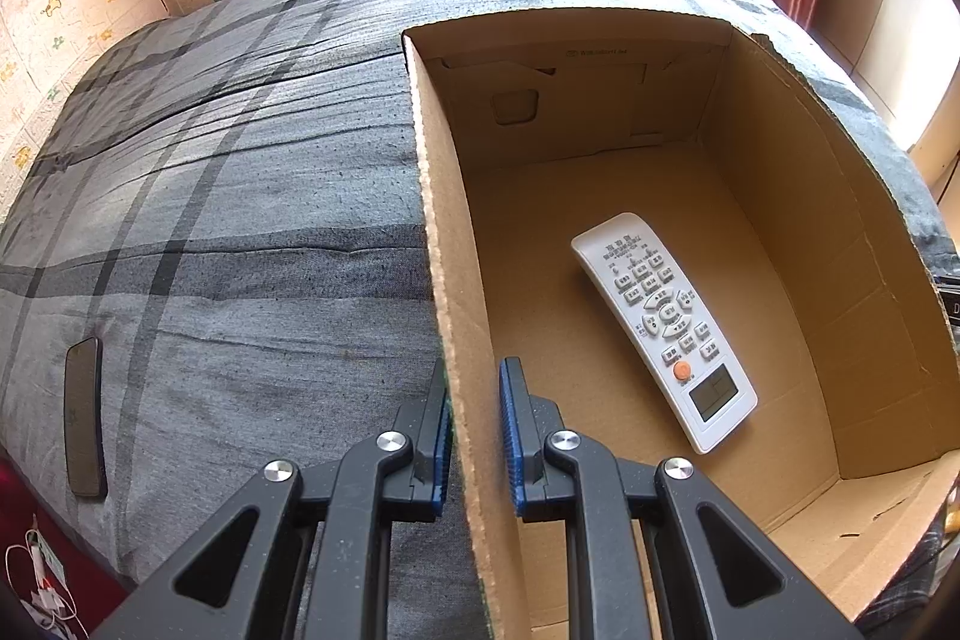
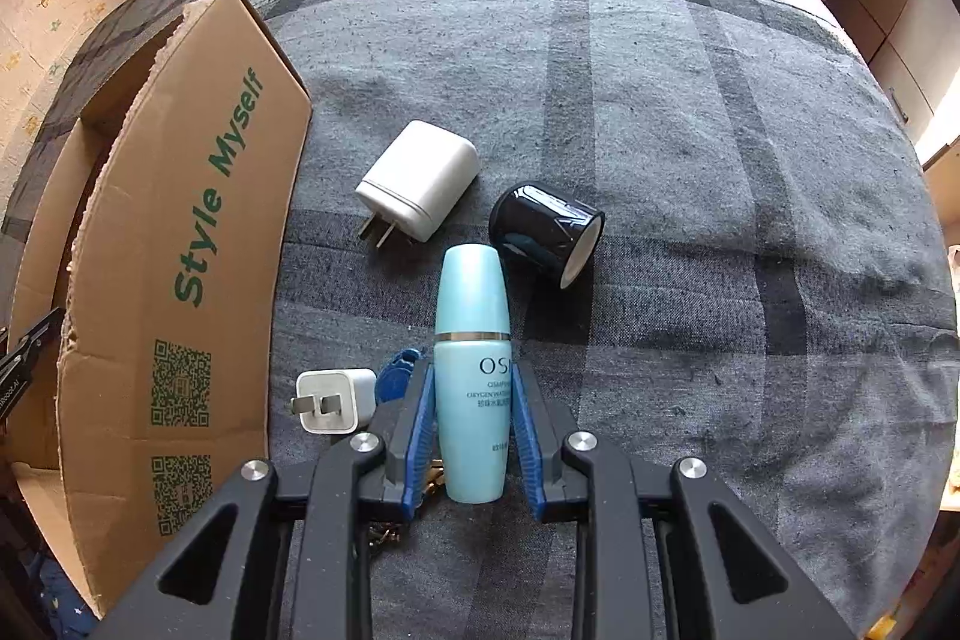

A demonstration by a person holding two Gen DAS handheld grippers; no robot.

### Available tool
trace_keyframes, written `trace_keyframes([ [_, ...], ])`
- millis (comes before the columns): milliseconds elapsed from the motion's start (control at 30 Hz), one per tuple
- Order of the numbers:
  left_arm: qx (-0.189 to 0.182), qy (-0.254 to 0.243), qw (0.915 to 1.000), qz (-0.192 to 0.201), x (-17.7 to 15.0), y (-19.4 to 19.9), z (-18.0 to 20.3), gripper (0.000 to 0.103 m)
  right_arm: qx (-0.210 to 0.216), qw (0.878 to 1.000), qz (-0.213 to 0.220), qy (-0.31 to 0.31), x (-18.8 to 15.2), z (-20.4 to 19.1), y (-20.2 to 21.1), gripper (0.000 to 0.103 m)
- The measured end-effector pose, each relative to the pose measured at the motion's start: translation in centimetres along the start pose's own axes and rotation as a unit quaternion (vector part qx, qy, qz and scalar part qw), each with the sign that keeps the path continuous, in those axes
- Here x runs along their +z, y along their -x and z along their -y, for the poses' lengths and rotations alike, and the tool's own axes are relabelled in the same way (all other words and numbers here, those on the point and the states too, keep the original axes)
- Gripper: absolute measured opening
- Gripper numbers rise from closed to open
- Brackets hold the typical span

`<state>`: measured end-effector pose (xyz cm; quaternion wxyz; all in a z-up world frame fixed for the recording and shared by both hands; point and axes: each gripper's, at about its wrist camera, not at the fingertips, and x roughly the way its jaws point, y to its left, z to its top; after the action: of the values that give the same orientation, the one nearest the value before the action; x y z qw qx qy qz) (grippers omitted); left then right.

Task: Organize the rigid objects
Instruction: 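Grasp the light-blue OSM bottle with the right gripper and lift it, then carry the bottle into the box with the right gripper and release it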

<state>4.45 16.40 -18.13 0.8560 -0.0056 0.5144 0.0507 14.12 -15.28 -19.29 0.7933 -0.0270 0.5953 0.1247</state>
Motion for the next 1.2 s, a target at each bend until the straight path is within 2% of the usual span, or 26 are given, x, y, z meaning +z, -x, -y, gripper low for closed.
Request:
trace_keyframes([
  [500, 0.000, 0.000, 1.0000, 0.001, 0.0, 0.0, 0.1, 0.016, -0.007, 1.000, 0.022, 0.021, 1.0, -3.2, 5.3, 0.027],
  [800, 0.000, 0.002, 1.0000, 0.001, 0.0, 0.0, 0.1, 0.016, 0.001, 0.997, 0.054, 0.063, 2.4, -7.0, 8.6, 0.027],
  [1200, -0.001, 0.003, 1.0000, 0.002, 0.0, 0.2, 0.0, 0.016, 0.027, 0.992, 0.074, 0.102, 4.2, -12.3, 10.2, 0.027],
])
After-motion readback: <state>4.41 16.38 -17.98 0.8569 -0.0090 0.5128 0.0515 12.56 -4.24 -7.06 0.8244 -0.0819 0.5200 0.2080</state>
